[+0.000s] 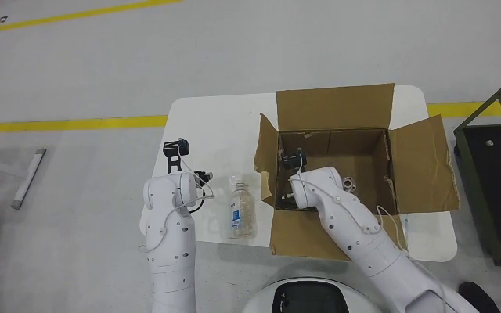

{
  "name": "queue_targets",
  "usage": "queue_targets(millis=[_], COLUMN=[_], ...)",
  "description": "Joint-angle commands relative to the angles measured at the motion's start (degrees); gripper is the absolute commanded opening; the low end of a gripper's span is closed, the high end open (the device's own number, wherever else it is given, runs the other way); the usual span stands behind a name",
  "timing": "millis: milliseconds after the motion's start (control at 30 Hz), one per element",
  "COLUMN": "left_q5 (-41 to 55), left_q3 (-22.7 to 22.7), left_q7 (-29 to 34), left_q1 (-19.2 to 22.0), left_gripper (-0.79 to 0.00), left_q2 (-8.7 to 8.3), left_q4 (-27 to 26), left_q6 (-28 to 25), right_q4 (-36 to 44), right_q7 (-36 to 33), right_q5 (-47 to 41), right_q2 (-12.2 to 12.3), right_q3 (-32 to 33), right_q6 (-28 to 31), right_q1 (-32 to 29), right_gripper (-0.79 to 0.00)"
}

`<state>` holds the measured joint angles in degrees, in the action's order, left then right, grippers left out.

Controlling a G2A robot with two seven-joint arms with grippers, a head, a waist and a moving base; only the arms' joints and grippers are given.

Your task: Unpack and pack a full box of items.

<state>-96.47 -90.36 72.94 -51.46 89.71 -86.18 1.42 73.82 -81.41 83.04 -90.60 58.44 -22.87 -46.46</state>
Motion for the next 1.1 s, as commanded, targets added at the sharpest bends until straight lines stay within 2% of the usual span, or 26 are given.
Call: queue_targets(millis=[0,133,233,333,400,433,700,867,1067], left_q5=[0.0,0.0,0.0,0.0,0.0,0.0,0.0,0.0,0.0], left_q3=[0.0,0.0,0.0,0.0,0.0,0.0,0.0,0.0,0.0], left_q7=[0.0,0.0,0.0,0.0,0.0,0.0,0.0,0.0,0.0], left_q1=[0.0,0.0,0.0,0.0,0.0,0.0,0.0,0.0,0.0], left_gripper=[0.000,0.000,0.000,0.000,0.000,0.000,0.000,0.000,0.000], left_q2=[0.00,0.00,0.00,0.00,0.00,0.00,0.00,0.00,0.00], left_q4=[0.0,0.0,0.0,0.0,0.0,0.0,0.0,0.0,0.0], left_q6=[0.0,0.0,0.0,0.0,0.0,0.0,0.0,0.0,0.0], right_q4=[-0.1,-0.1,-0.1,0.0,0.0,0.0,3.0,6.9,9.2], right_q7=[0.0,-0.3,-0.5,-0.7,-0.8,-0.8,-2.8,-6.3,-6.6], right_q5=[0.4,0.9,1.5,2.2,2.5,2.7,5.6,10.0,11.9], right_q2=[-0.2,-0.5,-0.8,-1.0,-1.1,-1.2,-1.2,-0.6,0.2], right_q3=[0.2,0.6,1.1,1.5,1.9,2.0,3.8,5.3,7.5], right_q6=[0.0,0.3,0.5,0.7,0.8,0.8,2.8,6.7,13.1], right_q1=[-0.1,-0.4,-0.5,-0.8,-0.9,-1.0,-2.1,-3.3,-5.2], right_gripper=[-0.437,-0.477,-0.585,-0.650,-0.767,-0.785,-0.785,-0.785,-0.785])
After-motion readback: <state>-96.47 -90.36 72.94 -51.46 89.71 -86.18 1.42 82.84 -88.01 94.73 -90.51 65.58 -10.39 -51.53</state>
